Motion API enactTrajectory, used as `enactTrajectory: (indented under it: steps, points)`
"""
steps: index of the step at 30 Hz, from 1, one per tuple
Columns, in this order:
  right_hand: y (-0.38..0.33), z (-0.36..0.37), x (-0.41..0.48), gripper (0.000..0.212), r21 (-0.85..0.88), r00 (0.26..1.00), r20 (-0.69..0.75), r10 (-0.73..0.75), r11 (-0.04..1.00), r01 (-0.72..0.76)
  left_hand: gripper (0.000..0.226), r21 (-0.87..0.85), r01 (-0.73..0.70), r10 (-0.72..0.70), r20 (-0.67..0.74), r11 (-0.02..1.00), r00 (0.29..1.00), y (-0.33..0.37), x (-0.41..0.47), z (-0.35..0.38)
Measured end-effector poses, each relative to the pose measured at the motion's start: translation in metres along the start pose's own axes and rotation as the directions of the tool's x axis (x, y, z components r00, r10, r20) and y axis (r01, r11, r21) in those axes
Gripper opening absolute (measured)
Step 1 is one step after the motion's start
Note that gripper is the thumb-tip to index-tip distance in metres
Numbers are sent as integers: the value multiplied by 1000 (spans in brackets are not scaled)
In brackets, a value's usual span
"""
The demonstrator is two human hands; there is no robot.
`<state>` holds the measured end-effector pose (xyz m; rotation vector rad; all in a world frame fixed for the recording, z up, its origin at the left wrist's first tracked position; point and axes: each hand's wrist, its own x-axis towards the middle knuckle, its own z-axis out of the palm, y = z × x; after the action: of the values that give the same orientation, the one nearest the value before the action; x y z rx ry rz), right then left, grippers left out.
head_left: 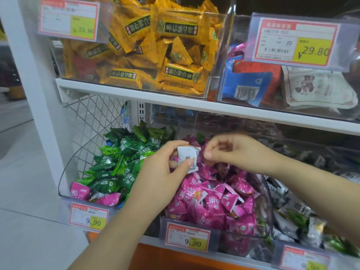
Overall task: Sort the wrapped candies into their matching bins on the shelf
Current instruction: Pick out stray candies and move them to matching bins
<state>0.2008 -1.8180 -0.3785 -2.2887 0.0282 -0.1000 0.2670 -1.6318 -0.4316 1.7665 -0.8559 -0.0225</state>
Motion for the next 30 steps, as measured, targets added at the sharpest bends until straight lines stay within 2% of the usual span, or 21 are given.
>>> enactTrajectory:
  steps: [2, 4, 6, 8, 10, 14, 18, 24, 30]
  points:
    - [9, -4, -2, 16, -177, 981, 160, 110, 981, -81, 29, -8, 9, -9, -49, 1000, 999, -1, 2, -4]
    - [18, 0, -2, 15, -369, 944, 279, 178, 927, -66, 29, -31, 15, -18, -81, 999, 997, -1, 3, -8]
    - [24, 3, 2, 25, -525, 945, 273, 180, 851, -10, 28, -38, 17, -20, -92, 999, 996, -2, 4, -10]
    - [24, 2, 7, 30, -594, 964, 215, 157, 804, 1, 28, -30, 17, -20, -85, 999, 996, -3, 4, -10]
    - [24, -2, 11, 32, -623, 968, 191, 166, 782, -11, 30, -11, 18, -18, -74, 1000, 997, -4, 3, -9]
    - [29, 0, 15, 28, -624, 948, 247, 200, 782, -2, 31, 11, 17, -16, -68, 1000, 998, -3, 3, -8]
    - [34, 10, 22, 34, -652, 934, 263, 243, 758, -13, 32, -3, 17, -17, -70, 1000, 997, -3, 3, -10]
    - [33, 12, 35, 40, -645, 879, 309, 363, 759, -87, 31, -14, 27, -28, -74, 1000, 997, -4, 1, -11]
    - [33, 18, 40, 39, -606, 890, 276, 363, 785, -132, 30, 10, 22, -22, -68, 1000, 997, -4, 0, -11]
